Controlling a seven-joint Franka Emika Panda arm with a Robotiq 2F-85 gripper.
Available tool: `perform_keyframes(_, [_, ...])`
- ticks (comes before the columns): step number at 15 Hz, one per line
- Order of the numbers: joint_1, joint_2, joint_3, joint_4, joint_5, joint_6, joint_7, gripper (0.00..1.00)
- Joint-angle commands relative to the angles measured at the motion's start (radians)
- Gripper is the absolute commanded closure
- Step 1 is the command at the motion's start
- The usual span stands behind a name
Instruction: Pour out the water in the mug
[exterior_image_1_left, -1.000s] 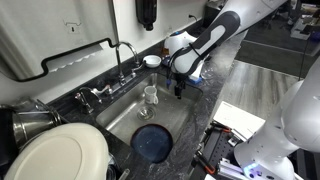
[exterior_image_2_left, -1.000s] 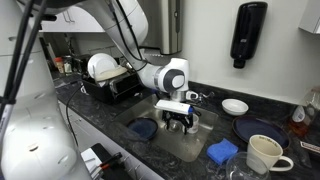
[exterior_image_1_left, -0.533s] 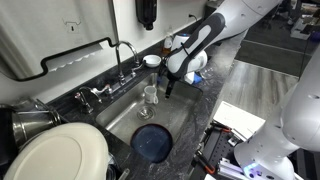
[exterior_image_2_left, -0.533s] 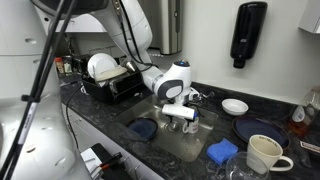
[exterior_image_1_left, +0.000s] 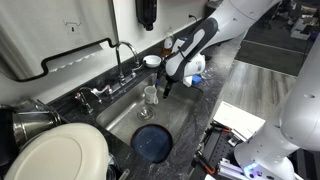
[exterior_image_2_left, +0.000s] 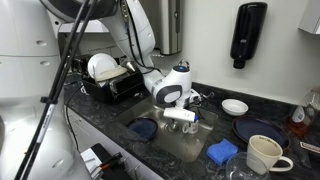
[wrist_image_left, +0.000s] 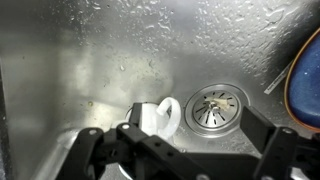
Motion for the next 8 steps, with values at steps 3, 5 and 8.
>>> perform_keyframes(3, [-0.052,0.015,0.088,-0.006,0.167,0.121,-0.073,0.00])
perform_keyframes(5, [-0.185,0.034,0.270,0.034,0.350,0.184,-0.142,0.00])
perform_keyframes(8, [-0.336,0.071,0.494,0.111,0.615,0.246,-0.266,0.00])
